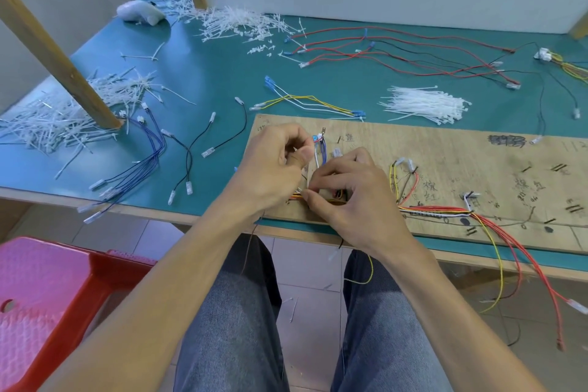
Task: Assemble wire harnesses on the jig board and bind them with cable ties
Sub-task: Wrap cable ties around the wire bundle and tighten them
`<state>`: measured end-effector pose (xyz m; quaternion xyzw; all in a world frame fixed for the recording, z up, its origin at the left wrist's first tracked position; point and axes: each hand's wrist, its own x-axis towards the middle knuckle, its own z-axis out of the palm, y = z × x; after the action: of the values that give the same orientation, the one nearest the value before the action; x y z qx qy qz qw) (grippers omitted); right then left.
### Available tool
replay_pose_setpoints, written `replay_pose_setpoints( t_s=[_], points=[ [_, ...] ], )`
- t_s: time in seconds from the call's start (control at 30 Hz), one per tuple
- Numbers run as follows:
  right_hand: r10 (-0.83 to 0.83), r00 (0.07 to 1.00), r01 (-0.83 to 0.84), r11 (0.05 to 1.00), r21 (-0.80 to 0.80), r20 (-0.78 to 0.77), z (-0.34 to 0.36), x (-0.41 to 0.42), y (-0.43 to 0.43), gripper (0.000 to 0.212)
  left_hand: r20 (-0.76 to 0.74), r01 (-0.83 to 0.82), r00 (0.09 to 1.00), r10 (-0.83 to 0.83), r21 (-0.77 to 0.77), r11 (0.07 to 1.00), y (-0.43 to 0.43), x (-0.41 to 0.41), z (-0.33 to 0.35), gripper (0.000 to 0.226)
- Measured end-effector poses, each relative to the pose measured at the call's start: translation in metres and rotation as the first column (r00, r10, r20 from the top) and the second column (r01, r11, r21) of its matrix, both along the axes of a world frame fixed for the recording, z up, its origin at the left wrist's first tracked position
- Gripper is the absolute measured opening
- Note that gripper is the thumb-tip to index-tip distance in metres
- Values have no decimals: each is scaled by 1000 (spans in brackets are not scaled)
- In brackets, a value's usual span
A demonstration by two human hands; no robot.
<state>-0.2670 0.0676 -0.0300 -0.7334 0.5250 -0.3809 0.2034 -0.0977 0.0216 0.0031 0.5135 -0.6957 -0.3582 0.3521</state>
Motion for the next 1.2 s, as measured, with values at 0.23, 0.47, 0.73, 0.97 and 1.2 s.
replay_pose_setpoints(
  t_s=[0.23, 0.47, 0.73, 0.97, 1.2],
  points=[
    [24, 999, -25, 1000, -5, -47, -1, 2, -1, 2, -132, -5, 991, -2, -52, 999, 15, 5, -12, 15],
    [-2, 1000, 1, 998, 56, 14, 0, -3, 0, 8, -115, 184, 977, -181, 8, 983, 22, 22, 0, 17],
    [44, 999, -44, 999, -24, -18, -3, -2, 0, 3, -182, -173, 969, 169, -3, 985, 23, -2, -13, 29],
    [46, 997, -52, 993, -103, -60, -9, -2, -2, 6, -239, -343, 911, 337, 17, 939, 17, -17, -22, 21],
    [10, 991, -32, 986, -162, -135, -12, -1, 0, 6, -127, -275, 956, 263, -94, 957, 24, -9, -15, 24]
  ],
)
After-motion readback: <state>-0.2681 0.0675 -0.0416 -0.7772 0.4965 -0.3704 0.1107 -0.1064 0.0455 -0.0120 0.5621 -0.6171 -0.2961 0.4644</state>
